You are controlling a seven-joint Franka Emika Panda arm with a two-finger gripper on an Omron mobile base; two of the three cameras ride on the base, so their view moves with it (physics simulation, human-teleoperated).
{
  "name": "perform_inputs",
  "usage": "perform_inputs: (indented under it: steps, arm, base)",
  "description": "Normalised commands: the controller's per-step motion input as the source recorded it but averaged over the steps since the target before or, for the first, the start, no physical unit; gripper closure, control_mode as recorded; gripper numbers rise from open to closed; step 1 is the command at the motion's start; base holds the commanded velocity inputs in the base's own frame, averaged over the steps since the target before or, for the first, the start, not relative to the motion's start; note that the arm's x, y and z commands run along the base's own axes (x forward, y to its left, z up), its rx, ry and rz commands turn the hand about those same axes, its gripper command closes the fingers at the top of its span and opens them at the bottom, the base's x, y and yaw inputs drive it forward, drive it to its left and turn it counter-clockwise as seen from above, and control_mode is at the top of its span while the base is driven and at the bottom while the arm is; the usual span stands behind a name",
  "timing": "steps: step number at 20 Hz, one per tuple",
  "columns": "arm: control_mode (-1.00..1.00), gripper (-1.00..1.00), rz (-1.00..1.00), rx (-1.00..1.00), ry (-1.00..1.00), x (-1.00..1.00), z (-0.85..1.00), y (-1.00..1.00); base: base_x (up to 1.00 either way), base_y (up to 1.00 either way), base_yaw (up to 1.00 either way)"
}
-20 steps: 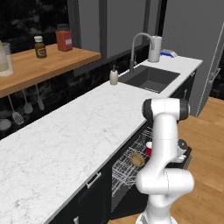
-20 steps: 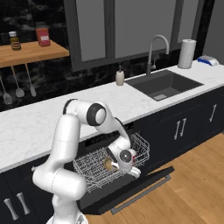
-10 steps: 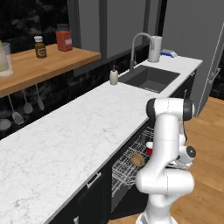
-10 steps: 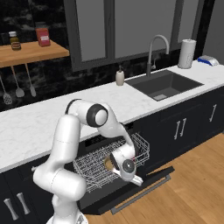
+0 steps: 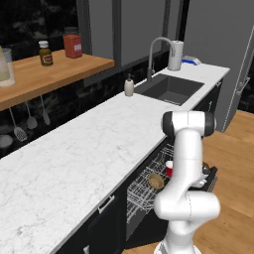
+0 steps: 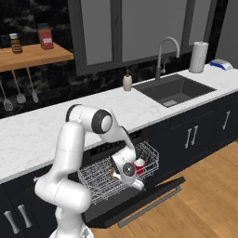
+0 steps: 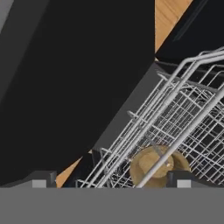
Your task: Pick up the cup and bowl from the counter, place them in the dishwasher, and close the dishwasher door.
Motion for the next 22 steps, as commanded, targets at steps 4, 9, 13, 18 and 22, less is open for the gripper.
perform_inputs:
  steps: [4,9,13,18,22]
  arm:
    - [-1.0,-1.0,0.0,0.0,0.06,0.36,-0.12,0.22]
    - [-1.0,-1.0,0.0,0.01,0.11,0.28,-0.33,0.11]
    - [-1.0,-1.0,0.0,0.14,0.12,0.35,-0.41,0.05]
    - [-1.0,-1.0,0.02,0.33,0.02,0.25,-0.17,0.02]
    - [-1.0,-1.0,0.03,0.31,0.0,0.33,-0.01,0.26]
  base:
    - [0.0,0.0,0.0]
    - [0.0,0.0,0.0]
    - [0.0,0.0,0.0]
    - [0.0,0.0,0.0]
    - [0.0,0.0,0.0]
